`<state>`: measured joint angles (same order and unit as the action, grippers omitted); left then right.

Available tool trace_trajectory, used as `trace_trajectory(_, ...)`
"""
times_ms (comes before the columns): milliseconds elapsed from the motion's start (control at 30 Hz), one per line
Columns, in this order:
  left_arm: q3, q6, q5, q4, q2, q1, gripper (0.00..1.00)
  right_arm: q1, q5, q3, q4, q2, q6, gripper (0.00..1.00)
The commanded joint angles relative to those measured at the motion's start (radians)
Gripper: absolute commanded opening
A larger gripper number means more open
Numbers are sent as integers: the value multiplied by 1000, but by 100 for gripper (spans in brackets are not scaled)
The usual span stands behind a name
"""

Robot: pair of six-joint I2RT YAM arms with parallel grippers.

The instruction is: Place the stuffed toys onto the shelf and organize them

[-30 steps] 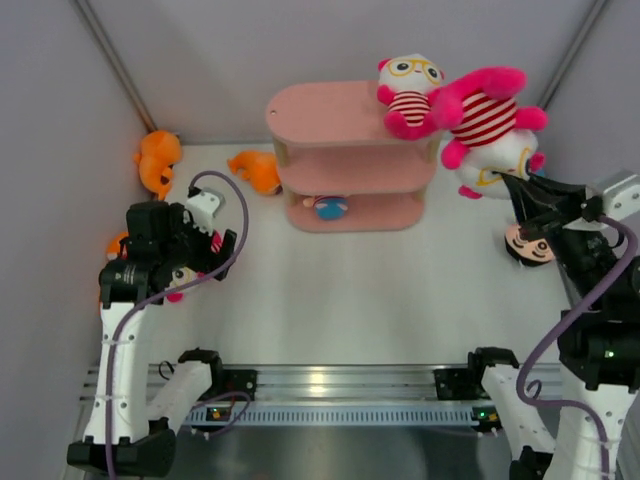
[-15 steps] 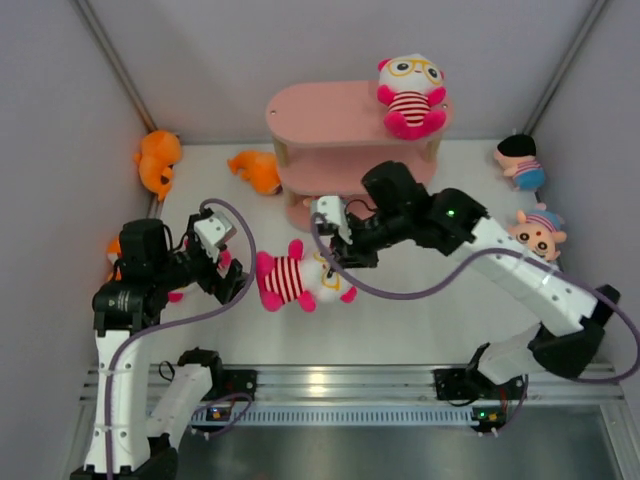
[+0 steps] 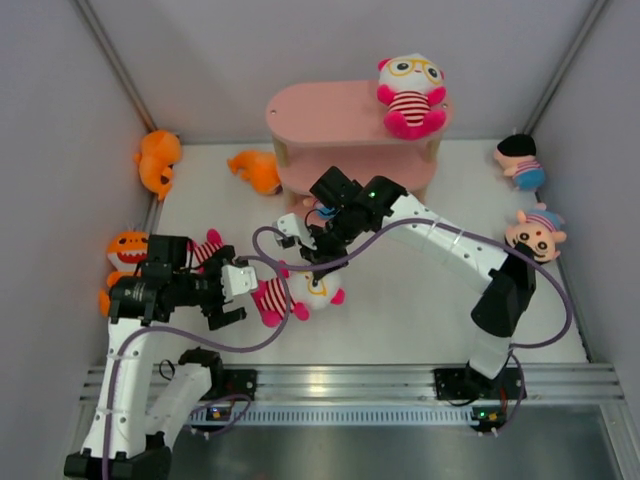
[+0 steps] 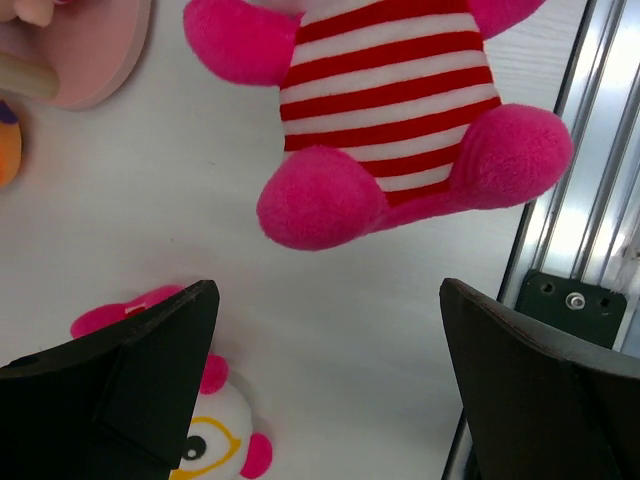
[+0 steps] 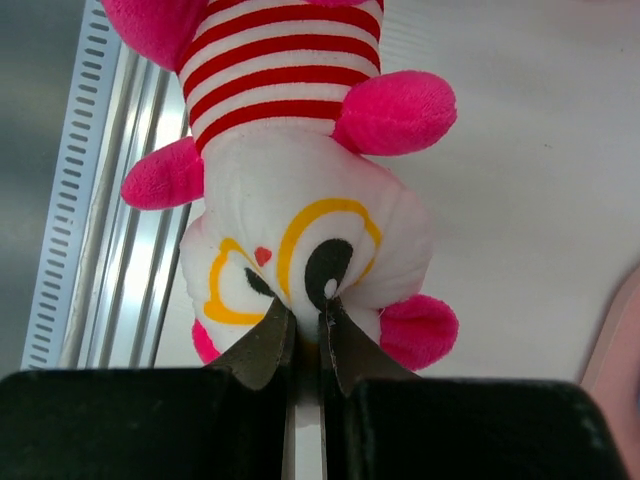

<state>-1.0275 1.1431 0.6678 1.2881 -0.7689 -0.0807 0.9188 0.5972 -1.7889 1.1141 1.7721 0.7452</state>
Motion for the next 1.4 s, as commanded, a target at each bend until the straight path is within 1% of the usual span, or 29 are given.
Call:
trace_trajectory(0,-23,197,71,48,-21,-13,98,-3,134,-81,52,39,89,0)
trace_trajectory(100,-35,207,113,48,-47,-25,98,-5,182,-78,15,35,102,0)
trace_trajectory(267,-16,222,211,86,-59,-45,98,-5,194,-69,-2,18,111,0)
trace_trajectory(400,-6,213,283,88,-58,-50,79,-5,200,-81,6,30,123,0)
trace_trajectory(467,-16,198,318,88,-63,-50,34,-5,204,-93,9,39,126,0)
trace_trajectory(500,-19,185,322,89,-63,-50,7,-5,201,-96,6,41,123,0)
trace_trajectory(533,-23,176,316,89,-63,-50,0,-6,202,-96,-3,33,120,0)
trace_trajectory(567,-25,167,311,88,-61,-50,0,-8,202,-93,-13,27,115,0)
trace_trajectory(600,-26,144,306,88,-60,-50,0,-9,196,-89,-26,18,105,4)
trace_trajectory(633,-31,130,306,86,-56,-51,0,-12,179,-73,-51,-6,56,13)
trace_trajectory(667,-46,116,309,86,-56,-51,0,-15,120,-61,-121,-22,16,32)
trace_trajectory(700,-61,80,317,86,-53,-51,0,-17,93,-49,-157,-40,-16,40)
trace_trajectory(733,-81,54,323,85,-58,-51,0,-26,66,-20,-183,-81,-68,45)
trace_trajectory(767,-142,23,351,85,-61,-50,0,-28,8,-3,-244,-103,-99,54)
trace_trajectory(800,-179,-58,363,85,-69,-50,0,-32,-11,14,-269,-129,-145,56)
trace_trajectory(833,-219,-107,378,82,-76,-48,0,-38,-28,49,-290,-187,-164,59)
trace_trajectory(867,-270,-167,386,53,-79,-48,0,-43,-46,69,-318,-222,-185,68)
trace_trajectory(900,-354,-294,385,31,-87,-47,0,-49,-88,118,-376,-299,-226,71)
trace_trajectory(967,-440,-434,346,-34,-95,-47,0,-52,-152,169,-433,-380,-260,76)
trace_trajectory(1000,-519,-589,301,-109,-104,-47,0,-54,-172,193,-482,-422,-285,77)
trace_trajectory(1033,-558,-647,200,-139,-112,-47,0,-55,-195,242,-506,-504,-299,78)
trace_trajectory(1067,-597,-693,134,-159,-122,-47,0,-57,-242,265,-526,-546,-311,81)
trace_trajectory(1100,-674,-756,75,-191,-141,-47,0,-60,-267,313,-572,-622,-334,82)
trace_trajectory(1133,-707,-785,-44,-205,-150,-47,0,-61,-290,336,-588,-661,-345,83)
trace_trajectory(1200,-772,-831,-118,-258,-177,-47,0,-64,-356,396,-618,-756,-374,85)
trace_trajectory(1233,-816,-854,-190,-283,-185,-47,0,-66,-376,413,-631,-781,-382,84)
trace_trajectory(1300,-856,-933,-220,-341,-222,-47,0,-64,-441,448,-637,-838,-405,84)
trace_trajectory(1367,-901,-1006,-180,-429,-280,-47,0,-66,-497,463,-637,-868,-415,84)
